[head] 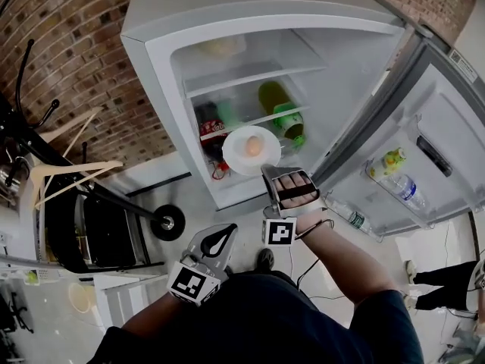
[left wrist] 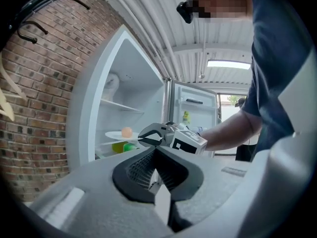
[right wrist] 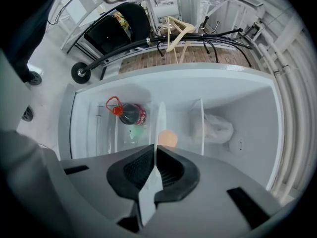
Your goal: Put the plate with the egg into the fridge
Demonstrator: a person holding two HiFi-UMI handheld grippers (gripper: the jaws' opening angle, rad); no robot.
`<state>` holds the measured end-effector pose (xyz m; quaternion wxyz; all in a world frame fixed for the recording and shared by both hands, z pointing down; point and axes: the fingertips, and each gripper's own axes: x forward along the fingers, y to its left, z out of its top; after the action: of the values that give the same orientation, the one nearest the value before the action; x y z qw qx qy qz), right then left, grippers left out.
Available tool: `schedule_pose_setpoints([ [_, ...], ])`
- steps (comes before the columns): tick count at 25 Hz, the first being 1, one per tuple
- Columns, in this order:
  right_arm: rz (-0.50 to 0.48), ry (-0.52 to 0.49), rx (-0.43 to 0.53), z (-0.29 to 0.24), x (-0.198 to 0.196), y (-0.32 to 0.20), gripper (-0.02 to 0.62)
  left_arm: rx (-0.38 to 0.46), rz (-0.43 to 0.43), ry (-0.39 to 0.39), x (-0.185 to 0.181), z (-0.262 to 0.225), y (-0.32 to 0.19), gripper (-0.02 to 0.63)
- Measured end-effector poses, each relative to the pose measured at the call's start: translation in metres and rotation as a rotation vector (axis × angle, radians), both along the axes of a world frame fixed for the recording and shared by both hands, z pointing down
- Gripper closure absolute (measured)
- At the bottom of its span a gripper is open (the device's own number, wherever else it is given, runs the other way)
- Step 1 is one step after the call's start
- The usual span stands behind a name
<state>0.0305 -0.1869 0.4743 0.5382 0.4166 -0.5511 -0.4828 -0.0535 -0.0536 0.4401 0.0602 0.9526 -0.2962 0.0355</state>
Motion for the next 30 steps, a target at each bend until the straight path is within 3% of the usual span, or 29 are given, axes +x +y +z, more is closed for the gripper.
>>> schedule_pose_setpoints([
  [10, -0.059, 0.005, -0.012, 0.009, 0.012, -0.06, 0.575, 0.019, -0.073, -0.013, 0.02, -0.006, -0.031, 0.614],
  [24, -0.087, 0.039, -0.042, 0.031, 0.014, -0.123, 0.575, 0.025, -0.182, -0.009, 0.011, -0.013, -0.053, 0.614],
  [30, -0.097, 0.038, -0.049, 0.037, 0.01, -0.141, 0.575, 0.013, -0.199, -0.046, 0.007, -0.003, -0.053, 0.614],
])
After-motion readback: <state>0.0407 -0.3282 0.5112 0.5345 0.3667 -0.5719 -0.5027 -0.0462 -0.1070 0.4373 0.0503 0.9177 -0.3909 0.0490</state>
